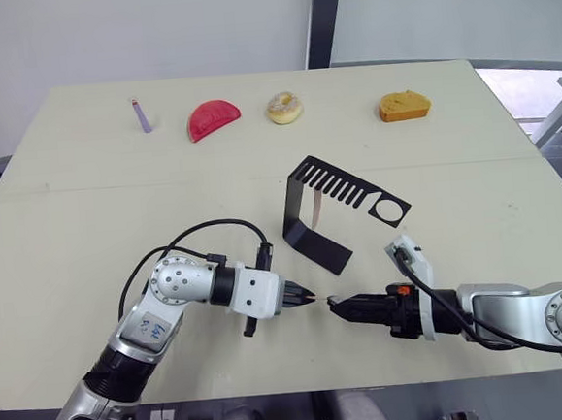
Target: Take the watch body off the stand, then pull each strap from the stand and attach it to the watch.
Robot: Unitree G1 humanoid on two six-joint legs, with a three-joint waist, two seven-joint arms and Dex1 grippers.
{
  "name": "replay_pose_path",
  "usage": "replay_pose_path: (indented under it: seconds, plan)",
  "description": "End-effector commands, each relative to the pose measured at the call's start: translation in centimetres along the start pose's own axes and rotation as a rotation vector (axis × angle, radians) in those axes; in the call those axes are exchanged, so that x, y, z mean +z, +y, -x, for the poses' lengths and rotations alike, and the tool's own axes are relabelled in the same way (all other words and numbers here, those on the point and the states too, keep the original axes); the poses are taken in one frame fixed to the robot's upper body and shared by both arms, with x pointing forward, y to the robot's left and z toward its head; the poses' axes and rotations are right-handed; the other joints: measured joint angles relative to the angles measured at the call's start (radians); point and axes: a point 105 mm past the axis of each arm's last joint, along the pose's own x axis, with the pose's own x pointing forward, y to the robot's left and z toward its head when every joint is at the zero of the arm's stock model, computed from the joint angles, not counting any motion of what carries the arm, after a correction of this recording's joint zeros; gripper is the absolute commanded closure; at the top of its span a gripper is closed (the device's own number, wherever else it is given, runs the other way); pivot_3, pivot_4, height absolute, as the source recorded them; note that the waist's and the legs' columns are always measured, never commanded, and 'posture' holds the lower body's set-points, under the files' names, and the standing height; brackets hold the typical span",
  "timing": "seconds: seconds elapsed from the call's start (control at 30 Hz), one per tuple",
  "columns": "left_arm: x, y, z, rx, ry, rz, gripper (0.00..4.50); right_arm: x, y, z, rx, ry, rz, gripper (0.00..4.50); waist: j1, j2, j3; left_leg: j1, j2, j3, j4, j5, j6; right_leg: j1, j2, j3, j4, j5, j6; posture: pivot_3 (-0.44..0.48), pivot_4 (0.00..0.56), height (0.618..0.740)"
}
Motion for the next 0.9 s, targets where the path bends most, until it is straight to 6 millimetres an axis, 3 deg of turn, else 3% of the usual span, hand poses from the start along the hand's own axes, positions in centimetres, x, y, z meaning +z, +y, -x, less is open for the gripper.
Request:
replay_pose_path:
  seconds: [0.03,0.9]
  plan:
    - [0.64,0.12,0.0,0.003,-0.018,-0.02,4.5,0.76,0.73,0.35,0.03,-0.027,0.02,2.9,0.0,0.0,0.0,0.0,0.0,0.0,0.0,0.0,0.0,0.0,0.0,0.0,0.0,0.0,0.0,0.0,0.15,0.737]
    - [0.72,0.17,-0.19,0.003,-0.021,-0.021,4.5,0.89,0.57,0.4,0.025,-0.03,0.016,2.9,0.0,0.0,0.0,0.0,0.0,0.0,0.0,0.0,0.0,0.0,0.0,0.0,0.0,0.0,0.0,0.0,0.15,0.737]
